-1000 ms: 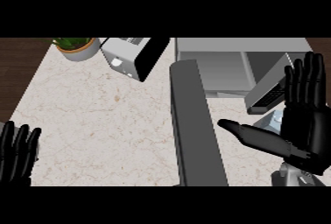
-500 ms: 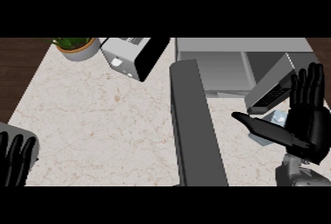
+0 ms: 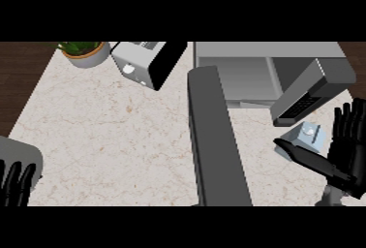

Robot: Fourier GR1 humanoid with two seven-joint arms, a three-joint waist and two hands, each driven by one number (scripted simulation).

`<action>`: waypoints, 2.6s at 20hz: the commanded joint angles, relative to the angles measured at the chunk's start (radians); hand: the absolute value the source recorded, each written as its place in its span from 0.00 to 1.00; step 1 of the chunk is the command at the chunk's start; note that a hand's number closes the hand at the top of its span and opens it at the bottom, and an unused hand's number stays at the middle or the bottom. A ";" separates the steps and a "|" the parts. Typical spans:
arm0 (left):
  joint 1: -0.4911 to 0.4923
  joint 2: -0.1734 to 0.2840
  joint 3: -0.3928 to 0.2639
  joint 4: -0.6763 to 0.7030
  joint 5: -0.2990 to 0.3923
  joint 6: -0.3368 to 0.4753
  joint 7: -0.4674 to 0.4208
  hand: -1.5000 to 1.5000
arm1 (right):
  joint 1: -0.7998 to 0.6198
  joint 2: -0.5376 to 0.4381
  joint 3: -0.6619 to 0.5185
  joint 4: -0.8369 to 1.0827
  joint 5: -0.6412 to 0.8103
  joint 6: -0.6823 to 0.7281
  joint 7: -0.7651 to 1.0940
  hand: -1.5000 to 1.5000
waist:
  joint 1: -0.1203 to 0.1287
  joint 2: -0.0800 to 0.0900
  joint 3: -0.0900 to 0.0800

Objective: Pick up the milk, place it into the microwave and close the microwave

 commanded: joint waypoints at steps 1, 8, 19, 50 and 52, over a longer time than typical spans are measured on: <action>0.047 -0.016 -0.037 -0.012 -0.031 0.003 -0.032 0.00 | 0.045 0.033 -0.011 0.075 -0.006 -0.002 -0.130 0.00 | 0.001 0.000 0.000; -0.005 0.022 0.057 0.035 0.051 -0.034 -0.016 0.00 | 0.042 -0.004 -0.069 0.254 -0.056 0.073 -0.238 0.00 | 0.000 0.001 0.000; 0.054 -0.005 0.023 -0.006 0.028 -0.070 -0.036 0.00 | -0.044 -0.039 -0.095 0.467 -0.062 0.123 -0.414 0.00 | 0.003 0.001 0.000; 0.052 -0.007 0.017 -0.035 0.029 -0.047 0.000 0.00 | -0.266 -0.189 -0.180 1.116 -0.131 0.505 -0.821 1.00 | 0.006 0.001 0.000; 0.063 -0.015 0.010 0.018 0.008 -0.059 -0.063 0.00 | -0.244 -0.175 -0.205 1.040 -0.113 0.341 -0.840 1.00 | 0.004 0.000 0.000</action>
